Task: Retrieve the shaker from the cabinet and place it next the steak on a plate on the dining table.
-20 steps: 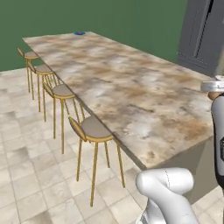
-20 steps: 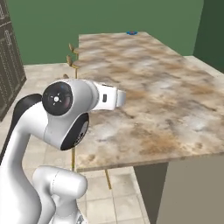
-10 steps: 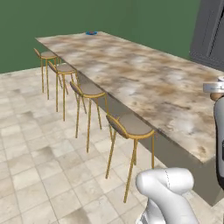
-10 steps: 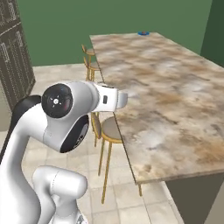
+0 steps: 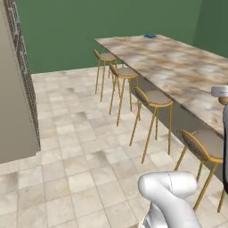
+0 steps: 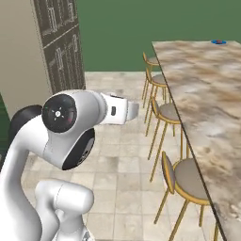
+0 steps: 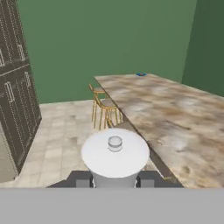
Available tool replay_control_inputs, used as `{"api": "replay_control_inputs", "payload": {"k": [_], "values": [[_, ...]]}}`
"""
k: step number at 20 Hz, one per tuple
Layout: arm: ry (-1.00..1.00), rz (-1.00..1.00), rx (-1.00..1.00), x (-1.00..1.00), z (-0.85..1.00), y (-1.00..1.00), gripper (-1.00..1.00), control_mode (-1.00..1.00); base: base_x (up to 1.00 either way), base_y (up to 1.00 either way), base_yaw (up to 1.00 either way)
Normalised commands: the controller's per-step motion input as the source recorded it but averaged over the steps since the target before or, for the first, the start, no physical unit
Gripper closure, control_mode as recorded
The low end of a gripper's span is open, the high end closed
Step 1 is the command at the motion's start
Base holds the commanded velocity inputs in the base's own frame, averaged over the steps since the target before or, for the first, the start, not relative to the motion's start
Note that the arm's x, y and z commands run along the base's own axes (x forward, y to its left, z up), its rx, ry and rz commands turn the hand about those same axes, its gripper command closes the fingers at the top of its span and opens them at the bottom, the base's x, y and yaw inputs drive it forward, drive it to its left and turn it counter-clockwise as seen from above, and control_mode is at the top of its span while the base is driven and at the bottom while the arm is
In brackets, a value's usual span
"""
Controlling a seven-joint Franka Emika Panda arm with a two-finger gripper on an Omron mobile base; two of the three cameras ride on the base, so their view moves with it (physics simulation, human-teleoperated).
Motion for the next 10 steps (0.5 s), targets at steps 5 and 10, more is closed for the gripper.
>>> {"api": "replay_control_inputs", "payload": {"k": [5, 10], "values": [[0.0, 0.0, 0.0, 0.0, 0.0, 0.0, 1.0, 1.0, 1.0, 0.73, 0.32], [0.0, 0.0, 0.0, 0.0, 0.0, 0.0, 1.0, 1.0, 1.0, 0.16, 0.0]]}}
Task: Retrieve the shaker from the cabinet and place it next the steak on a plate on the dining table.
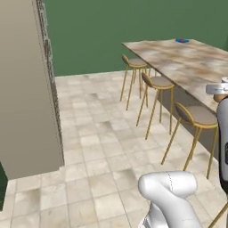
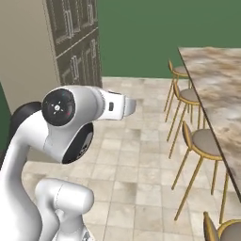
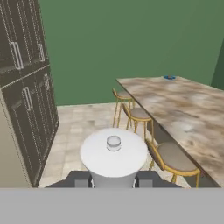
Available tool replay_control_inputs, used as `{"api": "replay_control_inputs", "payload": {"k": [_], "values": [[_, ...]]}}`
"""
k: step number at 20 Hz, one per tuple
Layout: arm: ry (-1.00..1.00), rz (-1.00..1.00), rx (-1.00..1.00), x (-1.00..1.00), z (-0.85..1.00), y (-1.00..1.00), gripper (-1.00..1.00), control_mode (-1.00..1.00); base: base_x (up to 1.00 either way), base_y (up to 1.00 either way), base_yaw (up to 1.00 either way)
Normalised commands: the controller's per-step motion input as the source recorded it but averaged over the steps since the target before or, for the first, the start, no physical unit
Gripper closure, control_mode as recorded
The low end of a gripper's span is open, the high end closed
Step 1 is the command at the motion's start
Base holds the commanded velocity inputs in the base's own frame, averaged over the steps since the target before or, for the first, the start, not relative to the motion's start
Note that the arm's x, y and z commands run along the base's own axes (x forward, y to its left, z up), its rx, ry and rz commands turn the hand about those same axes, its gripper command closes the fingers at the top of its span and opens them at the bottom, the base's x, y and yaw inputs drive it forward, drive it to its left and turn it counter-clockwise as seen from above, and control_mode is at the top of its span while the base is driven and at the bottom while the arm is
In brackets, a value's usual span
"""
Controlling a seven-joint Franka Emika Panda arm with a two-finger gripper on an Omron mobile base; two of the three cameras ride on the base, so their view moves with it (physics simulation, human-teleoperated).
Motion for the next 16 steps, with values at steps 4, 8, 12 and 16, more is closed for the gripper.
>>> {"api": "replay_control_inputs", "payload": {"k": [4, 8, 12, 16], "values": [[0.0, 0.0, 0.0, 0.0, 0.0, 0.0, 1.0, 1.0, 1.0, 0.03, 0.0], [0.0, 0.0, 0.0, 0.0, 0.0, 0.0, 1.0, 1.0, 1.0, 0.15, 0.0], [0.0, 0.0, 0.0, 0.0, 0.0, 0.0, 1.0, 1.0, 1.0, 0.0, 0.0], [0.0, 0.0, 0.0, 0.0, 0.0, 0.0, 1.0, 1.0, 1.0, 0.0, 0.0]]}}
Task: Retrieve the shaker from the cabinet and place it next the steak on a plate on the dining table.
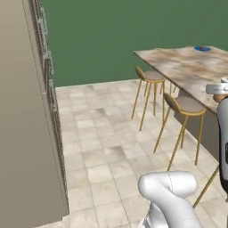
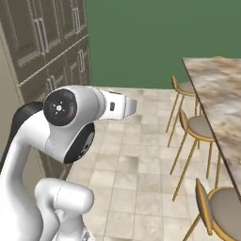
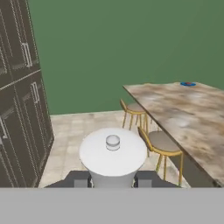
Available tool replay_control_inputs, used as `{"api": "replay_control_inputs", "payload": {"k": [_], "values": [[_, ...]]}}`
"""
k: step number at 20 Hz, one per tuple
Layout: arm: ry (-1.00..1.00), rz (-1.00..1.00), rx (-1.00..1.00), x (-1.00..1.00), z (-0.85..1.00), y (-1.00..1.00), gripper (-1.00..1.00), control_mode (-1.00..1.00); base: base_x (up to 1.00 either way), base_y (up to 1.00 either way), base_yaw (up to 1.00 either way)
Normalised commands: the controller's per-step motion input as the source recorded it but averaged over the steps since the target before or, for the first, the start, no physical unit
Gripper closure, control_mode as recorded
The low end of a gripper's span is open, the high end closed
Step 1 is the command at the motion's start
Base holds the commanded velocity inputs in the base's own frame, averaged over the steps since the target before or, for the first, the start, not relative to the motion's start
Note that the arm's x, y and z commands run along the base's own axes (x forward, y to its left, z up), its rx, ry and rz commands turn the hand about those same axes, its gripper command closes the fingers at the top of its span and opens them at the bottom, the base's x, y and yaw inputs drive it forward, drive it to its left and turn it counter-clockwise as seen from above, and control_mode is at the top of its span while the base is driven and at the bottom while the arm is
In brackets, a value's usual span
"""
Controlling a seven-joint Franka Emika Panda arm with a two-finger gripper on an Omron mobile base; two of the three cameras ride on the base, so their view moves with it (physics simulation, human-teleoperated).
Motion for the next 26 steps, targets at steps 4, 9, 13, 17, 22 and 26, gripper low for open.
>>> {"api": "replay_control_inputs", "payload": {"k": [4, 9, 13, 17, 22, 26], "values": [[0.0, 0.0, 0.0, 0.0, 0.0, 0.0, 1.0, 1.0, 1.0, 0.0, -0.01], [0.0, 0.0, 0.0, 0.0, 0.0, 0.0, 1.0, 1.0, 1.0, 0.0, -0.05], [0.0, 0.0, 0.0, 0.0, 0.0, 0.0, 1.0, 1.0, 1.0, -0.06, -0.11], [0.0, 0.0, 0.0, 0.0, 0.0, 0.0, 1.0, 1.0, 1.0, -0.07, -0.15], [0.0, 0.0, 0.0, 0.0, 0.0, 0.0, 1.0, 1.0, 1.0, 0.0, -0.2], [0.0, 0.0, 0.0, 0.0, 0.0, 0.0, 1.0, 1.0, 1.0, 0.0, -0.24]]}}
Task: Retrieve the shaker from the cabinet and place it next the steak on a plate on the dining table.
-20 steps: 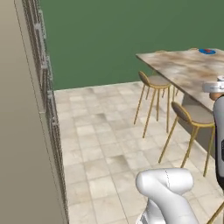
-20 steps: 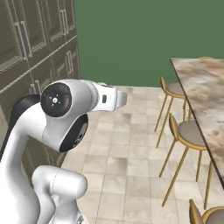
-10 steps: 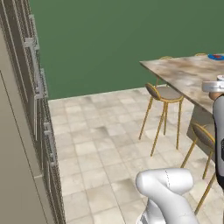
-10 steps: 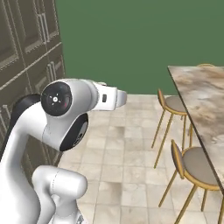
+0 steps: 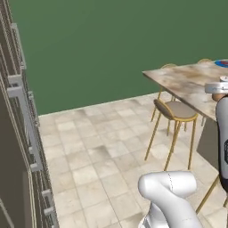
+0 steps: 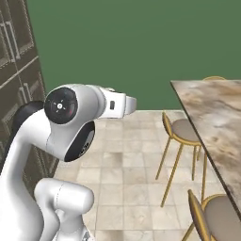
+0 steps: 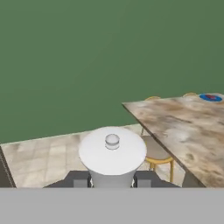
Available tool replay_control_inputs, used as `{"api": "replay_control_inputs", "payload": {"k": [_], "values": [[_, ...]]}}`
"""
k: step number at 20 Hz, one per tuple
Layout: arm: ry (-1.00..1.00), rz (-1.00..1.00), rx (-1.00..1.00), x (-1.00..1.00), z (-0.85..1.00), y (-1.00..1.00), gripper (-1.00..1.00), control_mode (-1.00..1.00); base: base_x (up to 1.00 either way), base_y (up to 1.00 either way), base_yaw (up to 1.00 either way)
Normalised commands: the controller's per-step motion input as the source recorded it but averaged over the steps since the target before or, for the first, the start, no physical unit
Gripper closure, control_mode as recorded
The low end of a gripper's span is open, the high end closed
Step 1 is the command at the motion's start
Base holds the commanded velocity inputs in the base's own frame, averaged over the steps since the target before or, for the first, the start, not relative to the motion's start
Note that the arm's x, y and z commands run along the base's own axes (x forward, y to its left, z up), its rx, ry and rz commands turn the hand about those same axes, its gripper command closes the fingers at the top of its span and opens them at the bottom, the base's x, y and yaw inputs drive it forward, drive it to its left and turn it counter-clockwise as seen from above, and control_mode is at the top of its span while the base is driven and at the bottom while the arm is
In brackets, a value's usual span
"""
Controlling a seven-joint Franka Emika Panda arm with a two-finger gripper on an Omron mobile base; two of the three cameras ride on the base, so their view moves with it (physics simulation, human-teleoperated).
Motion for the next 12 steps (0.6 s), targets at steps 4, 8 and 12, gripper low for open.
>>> {"api": "replay_control_inputs", "payload": {"k": [4, 8, 12], "values": [[0.0, 0.0, 0.0, 0.0, 0.0, 0.0, 1.0, 1.0, 1.0, 0.0, -0.22], [0.0, 0.0, 0.0, 0.0, 0.0, 0.0, 1.0, 1.0, 1.0, 0.14, 0.03], [0.0, 0.0, 0.0, 0.0, 0.0, 0.0, 1.0, 1.0, 1.0, 0.0, 0.35]]}}
